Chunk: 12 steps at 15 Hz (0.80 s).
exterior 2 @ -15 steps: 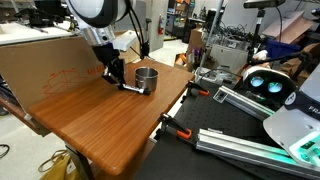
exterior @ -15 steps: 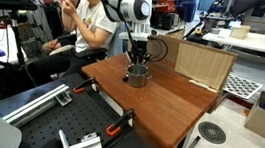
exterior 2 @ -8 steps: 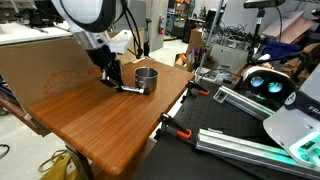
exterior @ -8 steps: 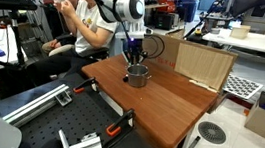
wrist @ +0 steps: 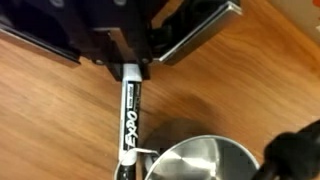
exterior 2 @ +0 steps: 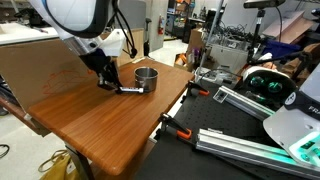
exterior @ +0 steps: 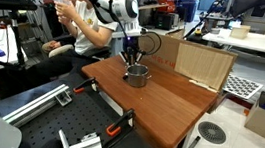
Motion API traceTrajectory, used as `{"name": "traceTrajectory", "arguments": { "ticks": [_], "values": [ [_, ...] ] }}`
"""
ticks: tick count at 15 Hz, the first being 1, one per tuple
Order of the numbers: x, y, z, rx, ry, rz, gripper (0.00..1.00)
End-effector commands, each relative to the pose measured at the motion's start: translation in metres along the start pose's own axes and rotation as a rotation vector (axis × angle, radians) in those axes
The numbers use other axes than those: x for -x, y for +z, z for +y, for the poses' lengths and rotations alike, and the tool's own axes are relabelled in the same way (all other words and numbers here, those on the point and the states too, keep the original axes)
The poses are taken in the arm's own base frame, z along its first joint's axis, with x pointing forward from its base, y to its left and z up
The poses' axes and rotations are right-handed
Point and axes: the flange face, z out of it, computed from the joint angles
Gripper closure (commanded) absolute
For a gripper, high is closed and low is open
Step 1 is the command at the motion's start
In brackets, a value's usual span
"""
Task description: Put the marker in the pot
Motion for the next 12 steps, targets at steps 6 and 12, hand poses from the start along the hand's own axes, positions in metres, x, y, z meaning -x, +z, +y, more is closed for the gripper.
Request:
{"name": "traceTrajectory", "arguments": {
  "ticks": [6,12],
  "values": [
    [-0.008,0.007,-0.022,-0.038,-0.035,0.023,0.94],
    [0.003,-0.008,-0.029,-0.056,-0.075,0.131,0.94]
  ]
}}
